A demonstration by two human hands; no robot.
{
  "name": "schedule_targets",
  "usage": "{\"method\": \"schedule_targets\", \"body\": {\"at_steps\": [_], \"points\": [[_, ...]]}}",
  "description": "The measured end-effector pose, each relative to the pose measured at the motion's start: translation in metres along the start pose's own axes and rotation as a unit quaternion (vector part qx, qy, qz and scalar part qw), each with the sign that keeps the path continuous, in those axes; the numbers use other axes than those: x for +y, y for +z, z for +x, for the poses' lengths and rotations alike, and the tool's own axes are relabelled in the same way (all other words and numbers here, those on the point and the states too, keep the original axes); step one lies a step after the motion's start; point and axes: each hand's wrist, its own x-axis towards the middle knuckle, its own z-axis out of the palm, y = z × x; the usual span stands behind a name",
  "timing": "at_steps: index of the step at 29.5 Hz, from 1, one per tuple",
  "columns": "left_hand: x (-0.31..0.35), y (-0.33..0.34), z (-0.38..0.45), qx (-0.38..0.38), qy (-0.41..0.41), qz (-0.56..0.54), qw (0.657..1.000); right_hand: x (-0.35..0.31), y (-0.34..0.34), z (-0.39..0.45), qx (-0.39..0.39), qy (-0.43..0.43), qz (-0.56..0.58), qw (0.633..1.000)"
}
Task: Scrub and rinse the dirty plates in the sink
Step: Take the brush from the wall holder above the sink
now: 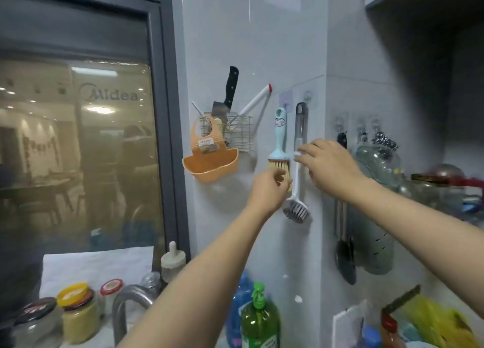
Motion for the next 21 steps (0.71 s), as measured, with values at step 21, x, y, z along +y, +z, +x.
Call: {"method": "schedule_targets", "body": {"at_steps": [21], "points": [[0.031, 0.001, 0.041, 0.054, -0.025, -0.084, 0.995, 0.043, 0.004, 0.06, 0.037, -0.117, -0.014, 0.992]]}}
